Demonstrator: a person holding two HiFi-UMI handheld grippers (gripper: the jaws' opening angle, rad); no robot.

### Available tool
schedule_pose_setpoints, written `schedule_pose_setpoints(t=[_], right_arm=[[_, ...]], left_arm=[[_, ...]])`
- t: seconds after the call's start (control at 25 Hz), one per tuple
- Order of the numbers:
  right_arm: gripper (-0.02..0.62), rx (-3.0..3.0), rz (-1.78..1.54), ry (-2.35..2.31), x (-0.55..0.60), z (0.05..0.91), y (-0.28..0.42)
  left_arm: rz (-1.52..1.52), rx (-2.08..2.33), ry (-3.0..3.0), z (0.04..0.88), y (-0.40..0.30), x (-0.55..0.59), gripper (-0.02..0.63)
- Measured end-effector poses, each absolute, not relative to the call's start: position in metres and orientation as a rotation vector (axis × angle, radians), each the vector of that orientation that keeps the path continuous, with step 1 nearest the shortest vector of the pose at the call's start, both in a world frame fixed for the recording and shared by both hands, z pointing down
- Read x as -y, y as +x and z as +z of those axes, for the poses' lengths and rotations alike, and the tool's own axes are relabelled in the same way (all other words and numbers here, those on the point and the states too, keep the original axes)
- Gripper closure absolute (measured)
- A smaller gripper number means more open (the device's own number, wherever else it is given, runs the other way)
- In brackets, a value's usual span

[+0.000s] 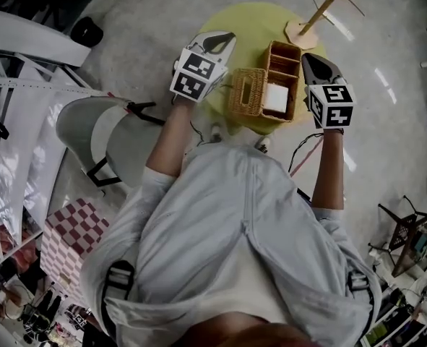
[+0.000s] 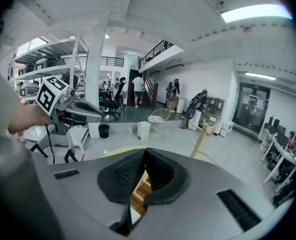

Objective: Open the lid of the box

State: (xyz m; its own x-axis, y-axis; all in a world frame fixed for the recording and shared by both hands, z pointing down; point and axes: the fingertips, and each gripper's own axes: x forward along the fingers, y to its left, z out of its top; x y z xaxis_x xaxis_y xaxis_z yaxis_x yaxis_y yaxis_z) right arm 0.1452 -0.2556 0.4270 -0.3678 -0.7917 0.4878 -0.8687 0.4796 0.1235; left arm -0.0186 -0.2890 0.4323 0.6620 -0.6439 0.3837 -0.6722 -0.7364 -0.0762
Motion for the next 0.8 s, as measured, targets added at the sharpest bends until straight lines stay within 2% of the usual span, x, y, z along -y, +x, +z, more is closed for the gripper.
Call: schedule_pose_setpoints(t=[0.48, 0.8], right_arm=[[0.572, 2.227, 0.003, 1.56, 0.261, 0.344, 0.219], [0.572, 2.216, -0.099, 1.599, 0.256, 0.309, 0.243]], left_arm=[[0.511, 1.144, 2.975, 0.355, 0.035, 0.295, 0.574], [0.425, 1.149, 3.064, 0.315, 0.055, 0.291, 0.574]])
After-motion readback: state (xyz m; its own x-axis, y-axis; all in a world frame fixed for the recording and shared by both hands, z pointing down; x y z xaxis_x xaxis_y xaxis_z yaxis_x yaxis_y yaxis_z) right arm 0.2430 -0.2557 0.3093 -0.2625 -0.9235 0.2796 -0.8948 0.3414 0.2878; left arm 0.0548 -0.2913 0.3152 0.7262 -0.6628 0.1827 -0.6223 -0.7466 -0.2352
